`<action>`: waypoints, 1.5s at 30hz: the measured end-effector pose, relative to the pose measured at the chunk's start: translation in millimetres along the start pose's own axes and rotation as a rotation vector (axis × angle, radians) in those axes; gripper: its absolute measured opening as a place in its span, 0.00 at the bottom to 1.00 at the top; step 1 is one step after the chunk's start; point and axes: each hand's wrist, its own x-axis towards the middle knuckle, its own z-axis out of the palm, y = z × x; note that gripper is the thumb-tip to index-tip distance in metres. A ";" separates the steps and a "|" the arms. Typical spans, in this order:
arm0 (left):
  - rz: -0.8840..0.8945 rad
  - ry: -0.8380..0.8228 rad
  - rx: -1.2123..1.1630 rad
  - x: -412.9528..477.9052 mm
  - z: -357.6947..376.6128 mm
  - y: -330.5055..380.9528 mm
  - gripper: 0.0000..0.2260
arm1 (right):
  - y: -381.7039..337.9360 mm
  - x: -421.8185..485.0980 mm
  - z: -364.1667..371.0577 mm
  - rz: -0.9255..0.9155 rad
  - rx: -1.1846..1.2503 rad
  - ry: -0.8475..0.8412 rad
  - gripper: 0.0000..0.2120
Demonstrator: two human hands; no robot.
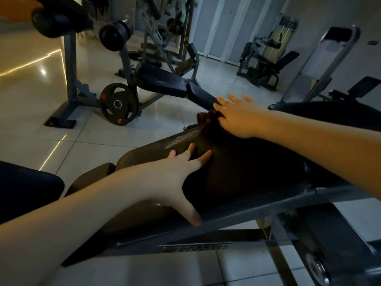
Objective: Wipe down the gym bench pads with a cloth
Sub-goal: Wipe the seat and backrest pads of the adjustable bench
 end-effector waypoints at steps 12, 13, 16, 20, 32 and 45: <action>0.008 -0.004 0.015 -0.2 0.2 -1.9 0.57 | -8.9 -64.7 -21.8 -0.262 0.226 -0.128 0.16; 0.020 -0.001 0.017 0.9 0.8 -2.8 0.57 | -9.6 -72.9 -23.5 -0.279 0.236 -0.142 0.16; 0.068 0.050 -0.027 -1.1 -4.1 -0.4 0.51 | -11.4 -87.7 -28.1 -0.286 0.299 -0.143 0.14; 0.147 0.279 -0.256 -3.2 -19.7 25.0 0.26 | -6.9 -81.3 -38.5 -0.111 0.287 0.042 0.16; 0.311 0.394 -1.556 5.9 -34.5 59.4 0.17 | 9.6 -103.4 -73.6 0.376 1.685 -0.317 0.25; 0.405 0.582 -1.218 -19.8 -62.3 56.4 0.23 | 16.7 -146.6 -59.7 0.166 1.863 -0.140 0.22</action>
